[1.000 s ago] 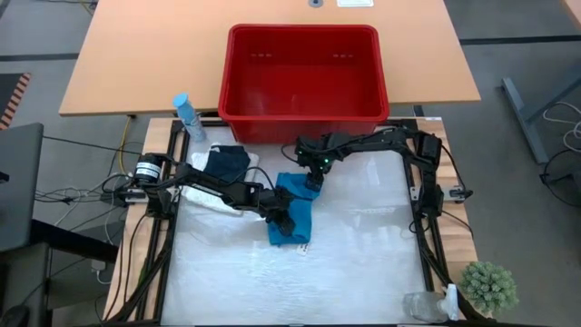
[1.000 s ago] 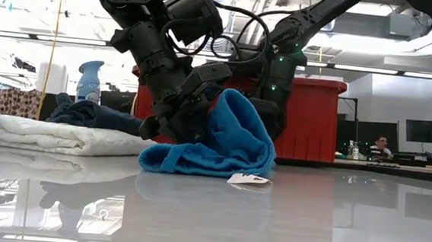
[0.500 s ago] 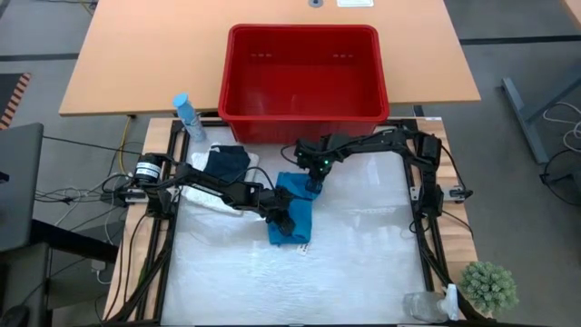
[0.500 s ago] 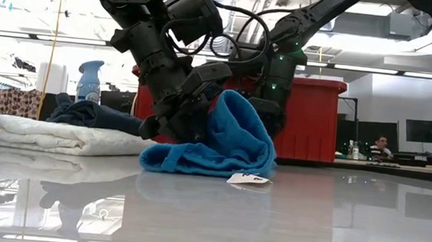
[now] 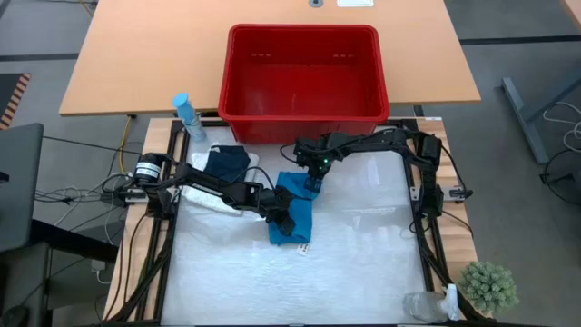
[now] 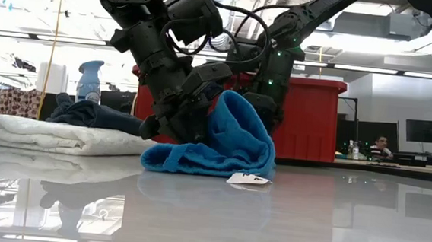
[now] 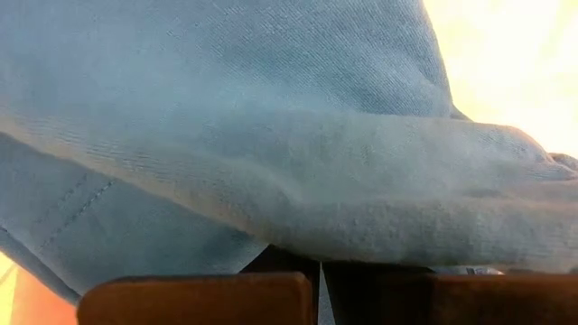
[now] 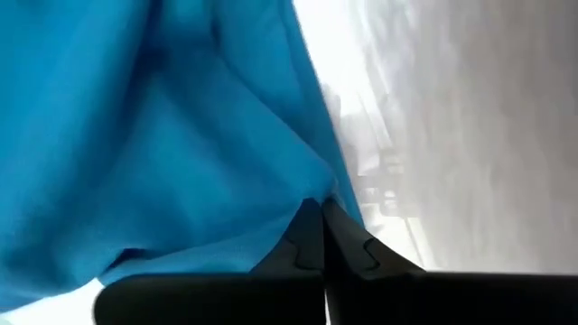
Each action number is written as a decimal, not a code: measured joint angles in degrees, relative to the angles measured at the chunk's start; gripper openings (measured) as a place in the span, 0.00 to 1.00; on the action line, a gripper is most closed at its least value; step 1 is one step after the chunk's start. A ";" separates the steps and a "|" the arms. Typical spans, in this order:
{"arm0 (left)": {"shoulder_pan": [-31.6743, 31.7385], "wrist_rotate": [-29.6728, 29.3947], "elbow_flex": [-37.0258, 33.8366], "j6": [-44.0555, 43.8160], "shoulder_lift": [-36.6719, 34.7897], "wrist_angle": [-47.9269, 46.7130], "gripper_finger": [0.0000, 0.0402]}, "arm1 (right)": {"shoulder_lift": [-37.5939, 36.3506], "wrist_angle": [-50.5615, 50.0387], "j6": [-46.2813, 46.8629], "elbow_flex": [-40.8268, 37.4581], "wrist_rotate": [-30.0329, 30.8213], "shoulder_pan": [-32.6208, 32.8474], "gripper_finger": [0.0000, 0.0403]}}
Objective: Fold Laundry from Bin
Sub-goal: Fold the blue shorts
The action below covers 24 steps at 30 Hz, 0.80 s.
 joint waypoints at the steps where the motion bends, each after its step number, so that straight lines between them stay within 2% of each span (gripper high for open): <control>1: 0.00 0.00 0.00 -0.01 0.00 0.00 0.00 | 0.00 -0.06 -0.02 0.34 0.36 0.00 0.04; 24: -0.17 0.00 0.02 -0.23 0.00 1.16 0.00 | -0.68 -5.70 4.61 1.37 8.03 -2.32 0.04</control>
